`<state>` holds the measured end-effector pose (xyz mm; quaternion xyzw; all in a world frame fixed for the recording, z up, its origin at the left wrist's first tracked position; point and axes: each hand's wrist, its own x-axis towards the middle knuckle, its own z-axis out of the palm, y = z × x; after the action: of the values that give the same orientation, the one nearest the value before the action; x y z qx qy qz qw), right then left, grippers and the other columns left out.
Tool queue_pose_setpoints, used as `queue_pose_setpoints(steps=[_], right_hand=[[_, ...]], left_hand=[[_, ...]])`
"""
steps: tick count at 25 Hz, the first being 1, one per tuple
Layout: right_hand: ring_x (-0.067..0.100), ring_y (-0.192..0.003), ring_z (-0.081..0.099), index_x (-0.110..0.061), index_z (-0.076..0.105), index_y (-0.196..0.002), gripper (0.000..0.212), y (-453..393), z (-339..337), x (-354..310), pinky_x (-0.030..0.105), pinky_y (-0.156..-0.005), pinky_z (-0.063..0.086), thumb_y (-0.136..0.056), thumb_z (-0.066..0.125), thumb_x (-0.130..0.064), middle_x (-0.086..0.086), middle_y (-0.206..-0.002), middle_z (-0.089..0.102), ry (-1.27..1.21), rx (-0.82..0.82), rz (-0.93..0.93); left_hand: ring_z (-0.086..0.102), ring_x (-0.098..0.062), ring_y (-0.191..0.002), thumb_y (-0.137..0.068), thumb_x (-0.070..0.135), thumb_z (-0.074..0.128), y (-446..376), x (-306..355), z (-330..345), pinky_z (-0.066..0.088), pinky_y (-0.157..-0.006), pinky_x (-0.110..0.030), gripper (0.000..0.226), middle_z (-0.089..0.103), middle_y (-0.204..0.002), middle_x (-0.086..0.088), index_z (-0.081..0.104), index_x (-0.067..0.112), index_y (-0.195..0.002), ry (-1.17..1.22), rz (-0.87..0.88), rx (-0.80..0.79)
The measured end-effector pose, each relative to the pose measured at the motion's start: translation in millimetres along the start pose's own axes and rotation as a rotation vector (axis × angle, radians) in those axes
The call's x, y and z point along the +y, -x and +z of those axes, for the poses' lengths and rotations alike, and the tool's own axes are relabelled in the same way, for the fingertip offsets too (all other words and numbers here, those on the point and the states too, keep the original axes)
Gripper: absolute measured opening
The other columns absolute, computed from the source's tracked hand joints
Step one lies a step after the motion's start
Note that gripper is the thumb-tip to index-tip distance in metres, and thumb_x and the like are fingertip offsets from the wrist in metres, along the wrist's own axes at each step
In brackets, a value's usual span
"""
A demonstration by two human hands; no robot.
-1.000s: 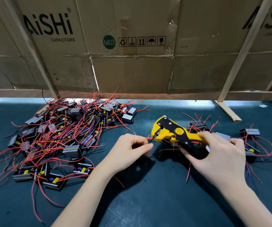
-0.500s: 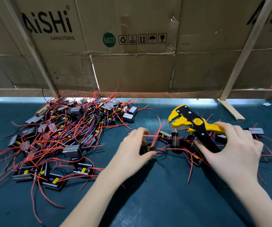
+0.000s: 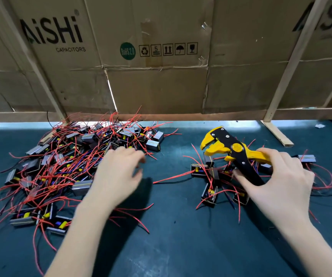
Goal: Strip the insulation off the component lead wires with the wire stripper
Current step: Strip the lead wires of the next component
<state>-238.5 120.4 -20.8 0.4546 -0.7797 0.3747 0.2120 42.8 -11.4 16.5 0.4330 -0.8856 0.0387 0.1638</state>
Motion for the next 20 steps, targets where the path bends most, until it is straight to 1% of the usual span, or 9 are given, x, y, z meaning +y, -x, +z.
queue_pose_setpoints(steps=[2,3,5,7,9,11,17,19,20], right_hand=[[0.034,-0.09,0.057,-0.016,0.065,-0.109,0.057,1.0,-0.1,0.0,0.042,-0.079,0.034,-0.066,0.076,-0.053,0.004,-0.092,0.064,0.006,0.006,-0.01],[0.034,-0.089,0.057,-0.016,0.065,-0.108,0.057,1.5,0.2,-0.2,0.042,-0.079,0.033,-0.066,0.076,-0.054,0.004,-0.092,0.064,0.009,0.008,-0.014],[0.033,-0.089,0.057,-0.017,0.065,-0.108,0.057,2.4,1.4,0.6,0.042,-0.078,0.033,-0.066,0.084,-0.05,0.003,-0.091,0.064,0.018,0.009,-0.015],[0.033,-0.089,0.057,-0.017,0.065,-0.108,0.057,2.7,2.4,1.7,0.042,-0.078,0.034,-0.065,0.086,-0.048,0.003,-0.091,0.064,0.019,0.011,-0.016],[0.033,-0.089,0.057,-0.018,0.065,-0.108,0.056,2.7,2.4,1.5,0.041,-0.078,0.033,-0.068,0.078,-0.054,0.002,-0.091,0.064,0.008,0.015,-0.025],[0.032,-0.088,0.057,-0.018,0.065,-0.108,0.057,2.8,2.8,1.3,0.041,-0.078,0.033,-0.065,0.07,-0.056,0.001,-0.091,0.063,0.004,0.012,-0.027],[0.032,-0.089,0.057,-0.019,0.064,-0.107,0.058,2.5,3.1,2.0,0.041,-0.077,0.033,-0.064,0.068,-0.057,0.001,-0.092,0.064,0.004,0.012,-0.025],[0.032,-0.088,0.057,-0.019,0.065,-0.107,0.058,2.5,3.2,2.0,0.041,-0.078,0.033,-0.064,0.068,-0.058,0.001,-0.091,0.063,0.009,0.009,-0.027],[0.032,-0.087,0.057,-0.019,0.065,-0.107,0.058,2.5,3.3,1.8,0.041,-0.078,0.033,-0.064,0.068,-0.058,0.001,-0.09,0.063,0.011,0.008,-0.029]], left_hand=[[0.055,-0.02,-0.099,-0.079,0.04,0.073,6.6,-22.8,-8.2,0.045,-0.084,-0.034,0.025,0.06,-0.091,0.007,0.063,0.025,-0.096,-0.035,-0.174,-0.138],[0.053,-0.019,-0.098,-0.075,0.044,0.077,9.8,-29.0,-10.6,0.047,-0.083,-0.033,0.029,0.058,-0.09,0.007,0.063,0.027,-0.092,-0.05,-0.248,-0.236],[0.053,-0.019,-0.102,-0.073,0.04,0.079,13.6,-33.2,-12.6,0.05,-0.082,-0.032,0.023,0.057,-0.093,0.006,0.066,0.03,-0.089,-0.093,-0.343,-0.345],[0.059,-0.02,-0.101,-0.077,0.026,0.074,13.0,-32.6,-12.1,0.053,-0.08,-0.032,0.011,0.062,-0.095,0.007,0.071,0.034,-0.083,-0.096,-0.405,-0.287],[0.063,-0.02,-0.095,-0.078,0.018,0.071,12.0,-28.8,-12.2,0.054,-0.074,-0.03,0.017,0.066,-0.091,0.007,0.072,0.035,-0.076,-0.129,-0.443,-0.243],[0.063,-0.021,-0.093,-0.077,0.018,0.071,10.6,-27.6,-12.1,0.053,-0.071,-0.029,0.017,0.067,-0.089,0.008,0.072,0.034,-0.072,-0.124,-0.472,-0.236],[0.063,-0.024,-0.093,-0.077,0.017,0.074,12.2,-31.2,-12.4,0.055,-0.074,-0.034,0.021,0.068,-0.093,0.005,0.068,0.035,-0.066,-0.065,-0.57,-0.249],[0.064,-0.028,-0.092,-0.079,0.019,0.074,12.9,-29.7,-12.0,0.054,-0.072,-0.034,0.015,0.071,-0.092,0.001,0.072,0.033,-0.073,-0.014,-0.6,-0.166],[0.065,-0.032,-0.091,-0.08,0.02,0.073,12.7,-29.6,-11.9,0.054,-0.071,-0.035,0.012,0.071,-0.091,-0.002,0.075,0.031,-0.077,0.015,-0.611,-0.079]])
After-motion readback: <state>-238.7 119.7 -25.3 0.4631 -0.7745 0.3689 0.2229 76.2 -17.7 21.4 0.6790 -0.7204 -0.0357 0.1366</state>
